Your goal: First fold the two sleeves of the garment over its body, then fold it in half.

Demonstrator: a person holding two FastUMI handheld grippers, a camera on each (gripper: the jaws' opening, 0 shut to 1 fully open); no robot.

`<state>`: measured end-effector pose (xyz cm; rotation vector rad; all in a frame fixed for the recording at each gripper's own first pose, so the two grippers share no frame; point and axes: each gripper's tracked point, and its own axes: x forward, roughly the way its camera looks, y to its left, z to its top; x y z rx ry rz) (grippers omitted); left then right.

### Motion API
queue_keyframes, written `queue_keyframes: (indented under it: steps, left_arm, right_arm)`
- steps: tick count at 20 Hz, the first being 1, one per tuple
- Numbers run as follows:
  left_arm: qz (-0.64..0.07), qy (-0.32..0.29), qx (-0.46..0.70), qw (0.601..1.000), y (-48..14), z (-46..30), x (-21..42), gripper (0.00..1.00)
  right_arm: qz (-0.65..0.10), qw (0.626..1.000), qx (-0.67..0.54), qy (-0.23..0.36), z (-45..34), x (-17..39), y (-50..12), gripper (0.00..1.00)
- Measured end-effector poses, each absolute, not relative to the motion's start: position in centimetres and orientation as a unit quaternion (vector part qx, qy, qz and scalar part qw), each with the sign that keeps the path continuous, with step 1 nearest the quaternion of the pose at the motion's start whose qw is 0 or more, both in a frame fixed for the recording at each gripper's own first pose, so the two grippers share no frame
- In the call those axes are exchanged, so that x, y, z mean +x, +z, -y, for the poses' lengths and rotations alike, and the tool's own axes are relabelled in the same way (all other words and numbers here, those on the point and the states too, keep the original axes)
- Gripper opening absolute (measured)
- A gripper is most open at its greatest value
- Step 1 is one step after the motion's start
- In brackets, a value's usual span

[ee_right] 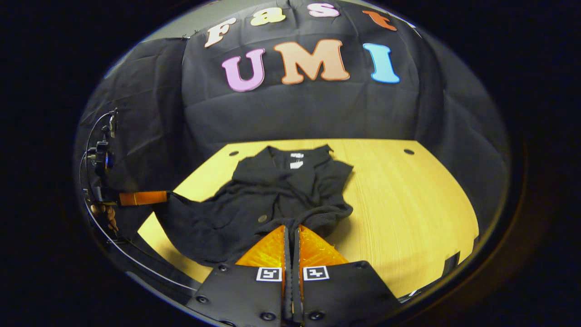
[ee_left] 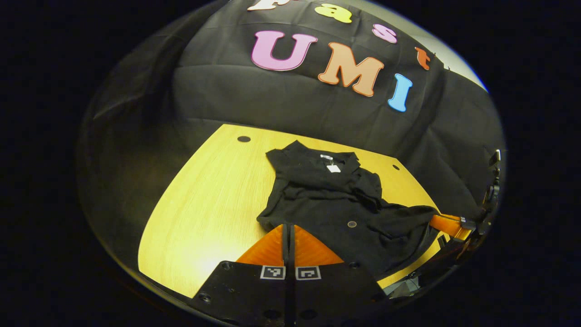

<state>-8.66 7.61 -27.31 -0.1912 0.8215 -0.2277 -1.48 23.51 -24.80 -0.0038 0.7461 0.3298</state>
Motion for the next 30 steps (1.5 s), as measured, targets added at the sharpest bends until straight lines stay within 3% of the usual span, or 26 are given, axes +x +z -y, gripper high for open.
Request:
queue_keyframes:
  steps: [4, 12, 23, 28, 30]
  left_arm:
    - [-0.374, -0.105, -0.082, 0.918, -25.2, -7.4, -3.6, 0.00]
    - [-0.361, -0.090, -0.067, 0.926, -24.4, -5.1, 5.9, 0.00]
    - [-0.367, -0.072, -0.032, 0.927, -28.7, -1.6, 18.7, 0.00]
    - [-0.351, -0.042, -0.007, 0.935, -30.2, -1.3, 22.0, 0.00]
    - [-0.333, -0.026, -0.001, 0.943, -30.1, -1.5, 22.9, 0.45]
  right_arm:
    - [-0.325, 0.930, 0.014, 0.169, -23.7, 3.4, -21.2, 0.06]
    - [-0.307, 0.931, 0.011, 0.196, -23.1, 13.3, -20.0, 0.00]
    - [-0.328, 0.927, 0.042, 0.178, -22.0, 27.6, -23.4, 0.00]
    - [-0.347, 0.922, 0.039, 0.167, -21.3, 30.5, -25.4, 0.02]
    - [-0.324, 0.936, 0.030, 0.133, -19.8, 31.8, -25.0, 0.48]
